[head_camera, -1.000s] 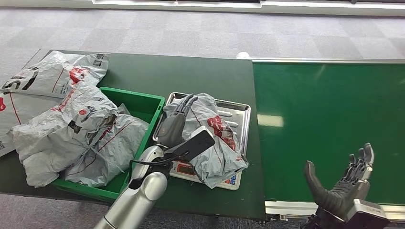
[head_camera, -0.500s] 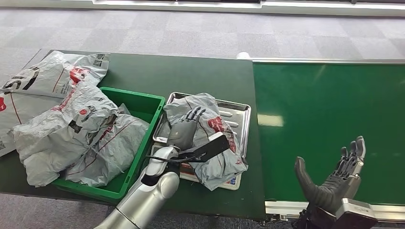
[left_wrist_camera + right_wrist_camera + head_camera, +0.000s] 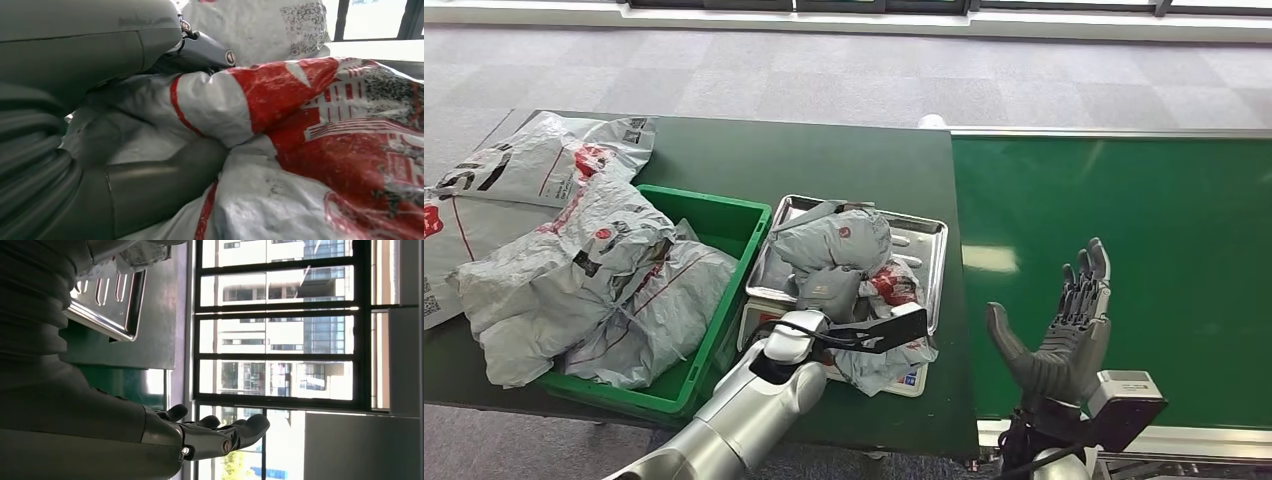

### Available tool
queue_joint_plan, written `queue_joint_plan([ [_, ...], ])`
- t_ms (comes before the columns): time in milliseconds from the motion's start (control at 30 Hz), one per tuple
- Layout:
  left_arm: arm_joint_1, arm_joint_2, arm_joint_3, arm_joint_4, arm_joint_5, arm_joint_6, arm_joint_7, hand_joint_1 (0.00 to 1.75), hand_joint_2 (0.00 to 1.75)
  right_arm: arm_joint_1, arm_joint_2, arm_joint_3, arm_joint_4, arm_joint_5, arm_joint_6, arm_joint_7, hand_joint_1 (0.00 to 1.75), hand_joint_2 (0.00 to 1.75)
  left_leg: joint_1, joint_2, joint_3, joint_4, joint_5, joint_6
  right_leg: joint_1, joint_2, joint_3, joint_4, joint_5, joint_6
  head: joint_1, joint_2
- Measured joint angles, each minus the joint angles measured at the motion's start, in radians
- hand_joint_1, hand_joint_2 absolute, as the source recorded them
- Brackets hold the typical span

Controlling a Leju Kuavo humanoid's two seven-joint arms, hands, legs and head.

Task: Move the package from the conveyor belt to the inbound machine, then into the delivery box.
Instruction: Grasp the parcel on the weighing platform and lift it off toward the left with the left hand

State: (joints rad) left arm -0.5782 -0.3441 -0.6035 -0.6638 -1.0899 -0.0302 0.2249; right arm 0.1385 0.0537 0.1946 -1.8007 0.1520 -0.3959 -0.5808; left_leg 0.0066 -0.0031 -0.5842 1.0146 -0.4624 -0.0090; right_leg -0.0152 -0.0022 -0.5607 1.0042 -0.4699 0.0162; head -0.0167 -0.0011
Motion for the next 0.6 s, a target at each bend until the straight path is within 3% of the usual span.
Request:
queue_joint_plan([
  [367,0.002,0.005,0.047,-0.038,0.039,-0.008,-0.054,1.75,1.75,-0.015,0.02,-0.017,0.021,0.008,-0.011,0.001,0.0,1.75,0.0,0.0,0.004,0.0,0.002,-0.002,0.0,0.001,-0.005,0.001,0.002,0.0,0.0,0.0],
  [467,0.028,0.019,0.082,-0.129,0.083,0.002,-0.081,1.75,1.75,-0.006,0.021,-0.026,0.021,0.015,-0.031,-0.001,0.0,1.75,0.0,0.0,0.001,0.0,0.003,-0.002,0.0,0.001,-0.008,0.001,0.002,0.0,0.0,0.0],
  [600,0.065,0.06,0.137,-0.346,0.139,0.024,-0.11,1.75,1.75,0.021,0.021,-0.038,0.02,0.024,-0.064,-0.005,0.0,1.75,0.0,0.0,-0.002,0.0,0.003,-0.002,0.0,0.001,-0.011,0.001,0.002,0.0,0.0,0.0],
])
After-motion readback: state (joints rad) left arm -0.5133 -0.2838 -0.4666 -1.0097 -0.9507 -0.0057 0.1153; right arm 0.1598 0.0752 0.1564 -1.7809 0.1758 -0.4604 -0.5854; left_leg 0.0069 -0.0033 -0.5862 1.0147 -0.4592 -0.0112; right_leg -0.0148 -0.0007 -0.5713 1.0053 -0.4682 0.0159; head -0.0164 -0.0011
